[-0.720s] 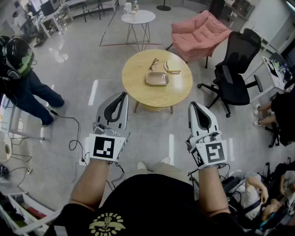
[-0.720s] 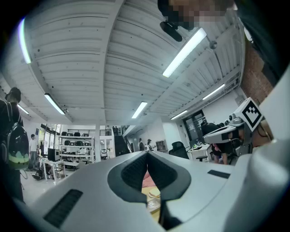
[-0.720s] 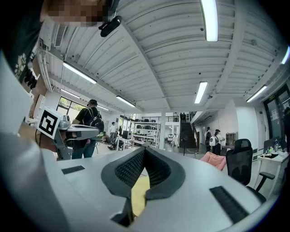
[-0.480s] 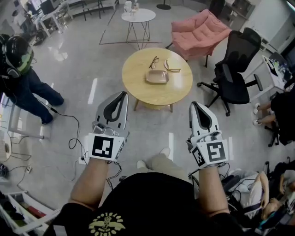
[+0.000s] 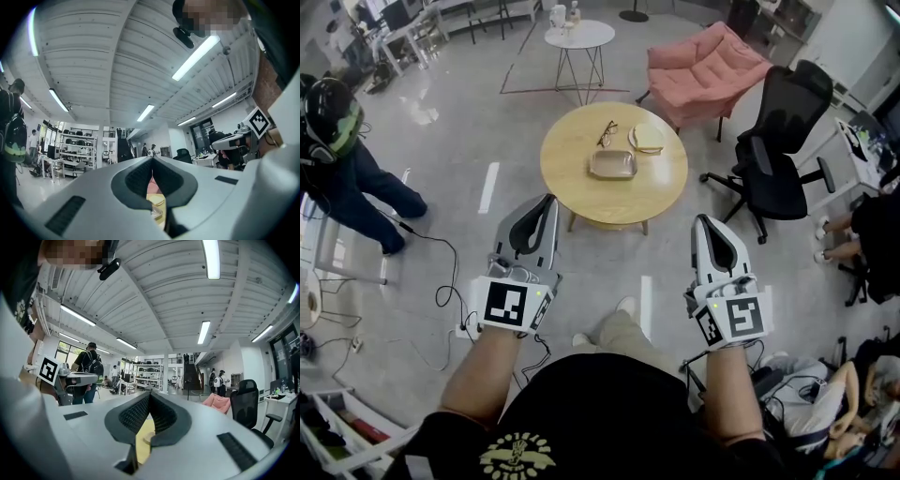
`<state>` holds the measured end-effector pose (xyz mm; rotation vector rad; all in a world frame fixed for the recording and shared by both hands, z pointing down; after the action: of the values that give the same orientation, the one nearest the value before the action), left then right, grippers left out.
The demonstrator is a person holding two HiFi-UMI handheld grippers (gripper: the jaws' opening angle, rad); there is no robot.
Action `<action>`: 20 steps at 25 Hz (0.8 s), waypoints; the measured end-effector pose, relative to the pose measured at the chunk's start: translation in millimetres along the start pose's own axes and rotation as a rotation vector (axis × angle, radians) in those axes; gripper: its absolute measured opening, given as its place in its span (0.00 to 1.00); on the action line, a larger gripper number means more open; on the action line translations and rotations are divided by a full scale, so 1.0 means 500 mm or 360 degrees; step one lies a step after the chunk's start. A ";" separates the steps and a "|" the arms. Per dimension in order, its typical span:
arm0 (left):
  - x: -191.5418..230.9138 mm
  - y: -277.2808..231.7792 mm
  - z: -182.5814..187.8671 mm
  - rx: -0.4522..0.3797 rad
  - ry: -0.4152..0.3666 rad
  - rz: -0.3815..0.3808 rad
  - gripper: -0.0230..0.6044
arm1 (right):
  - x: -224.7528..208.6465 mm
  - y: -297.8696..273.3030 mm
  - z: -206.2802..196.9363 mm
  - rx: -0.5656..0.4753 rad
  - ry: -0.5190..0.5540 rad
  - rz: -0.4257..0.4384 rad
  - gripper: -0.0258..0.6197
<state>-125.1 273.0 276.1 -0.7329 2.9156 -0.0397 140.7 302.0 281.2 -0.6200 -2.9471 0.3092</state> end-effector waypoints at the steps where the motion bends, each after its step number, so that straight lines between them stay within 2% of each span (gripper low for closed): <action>1: -0.003 -0.012 -0.003 0.0019 -0.0009 0.0012 0.06 | -0.011 -0.006 -0.003 0.0006 -0.0005 0.0000 0.06; 7: 0.001 -0.075 -0.005 0.0039 0.0010 0.0067 0.06 | -0.065 -0.053 -0.013 0.0033 -0.0027 0.0039 0.06; 20: 0.032 -0.199 -0.044 0.0115 0.0093 0.0085 0.06 | -0.141 -0.168 -0.019 0.0095 -0.0032 0.0109 0.06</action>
<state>-95.2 177.5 301.6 -0.6528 2.9694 -0.1630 173.7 199.7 304.0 -0.7149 -2.9284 0.4104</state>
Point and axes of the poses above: the fingertips, and each gripper's own axes: y backward along the fingers, x to its left, z out of its top, the point moved 5 cm from there along y, backward along the fingers, and after that the axes turned 11 degrees about x, right-handed, at the moved point
